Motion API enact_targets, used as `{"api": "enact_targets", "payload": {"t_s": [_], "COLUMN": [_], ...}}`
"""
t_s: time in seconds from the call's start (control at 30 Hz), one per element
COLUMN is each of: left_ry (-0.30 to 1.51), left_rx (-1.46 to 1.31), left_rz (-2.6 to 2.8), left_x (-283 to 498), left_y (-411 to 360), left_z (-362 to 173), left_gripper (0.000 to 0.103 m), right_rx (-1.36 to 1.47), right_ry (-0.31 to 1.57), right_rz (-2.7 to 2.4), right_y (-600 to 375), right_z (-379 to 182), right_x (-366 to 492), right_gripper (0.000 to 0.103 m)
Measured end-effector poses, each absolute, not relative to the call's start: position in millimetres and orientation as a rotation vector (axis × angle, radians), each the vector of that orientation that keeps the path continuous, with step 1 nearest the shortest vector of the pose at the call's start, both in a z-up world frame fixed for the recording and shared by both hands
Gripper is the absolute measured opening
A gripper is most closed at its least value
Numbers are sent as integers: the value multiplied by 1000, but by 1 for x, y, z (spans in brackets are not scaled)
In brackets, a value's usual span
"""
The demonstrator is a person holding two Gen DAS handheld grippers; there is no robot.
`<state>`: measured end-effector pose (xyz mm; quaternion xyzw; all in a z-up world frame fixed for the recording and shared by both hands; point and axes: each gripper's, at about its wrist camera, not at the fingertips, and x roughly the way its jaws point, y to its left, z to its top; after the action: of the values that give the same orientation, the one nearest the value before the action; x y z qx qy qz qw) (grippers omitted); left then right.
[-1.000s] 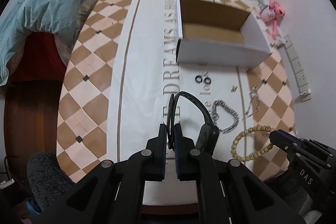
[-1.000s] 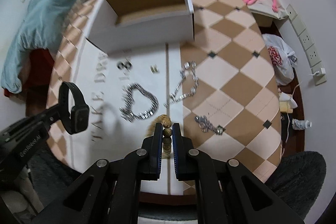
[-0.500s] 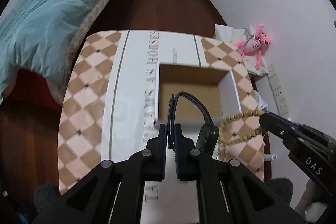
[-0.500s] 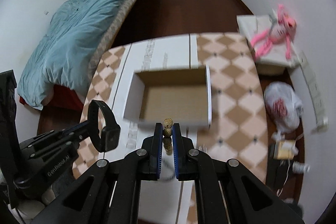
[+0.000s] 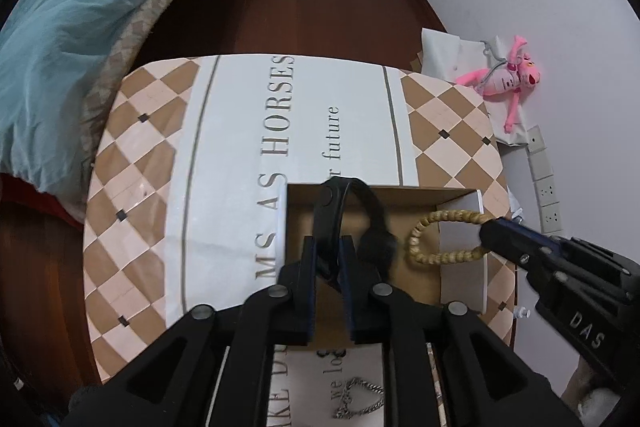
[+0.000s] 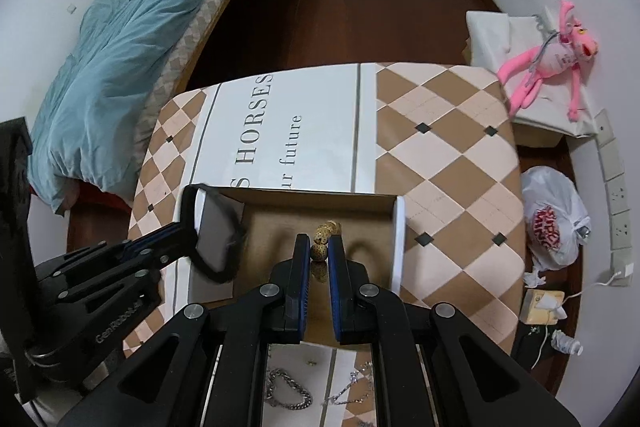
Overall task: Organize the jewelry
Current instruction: 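Open the left tool over the box while the right tool releases the bead bracelet inside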
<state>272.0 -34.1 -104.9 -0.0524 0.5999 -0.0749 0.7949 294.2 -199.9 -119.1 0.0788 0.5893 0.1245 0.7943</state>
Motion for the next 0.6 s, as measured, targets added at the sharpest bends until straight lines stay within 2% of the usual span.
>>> {"api": "enact_targets", "payload": {"t_s": [0.1, 0.13, 0.17, 0.23, 0.27, 0.3, 0.43, 0.5, 0.6], "left_ry": [1294, 1288, 1279, 1252, 1235, 1221, 1180, 1154, 1109], "left_rx": [-108, -108, -106, -87, -73, -60, 17, 48, 116], "left_rz": [-159, -158, -152, -137, -126, -112, -22, 21, 85], "left_x": [280, 281, 282, 281, 280, 279, 273, 265, 251], "left_y": [-36, -36, -35, -34, -34, -33, -28, -23, -20], "left_z": [-106, -105, -103, -97, -94, -91, -86, -85, -87], "left_gripper": [16, 27, 49, 78, 80, 80, 97, 97, 97], "right_rx": [165, 157, 150, 140, 138, 140, 72, 27, -41], "right_ry": [1309, 1319, 1331, 1328, 1323, 1320, 1288, 1276, 1247], "right_rz": [279, 274, 268, 256, 252, 249, 155, 89, 14], "right_y": [-199, -199, -200, -202, -204, -206, -216, -220, -221], "right_z": [-128, -130, -132, -132, -130, -129, -121, -121, -123], "right_x": [305, 307, 308, 309, 308, 308, 299, 291, 277], "right_gripper": [10, 10, 12, 31, 50, 63, 70, 97, 98]}}
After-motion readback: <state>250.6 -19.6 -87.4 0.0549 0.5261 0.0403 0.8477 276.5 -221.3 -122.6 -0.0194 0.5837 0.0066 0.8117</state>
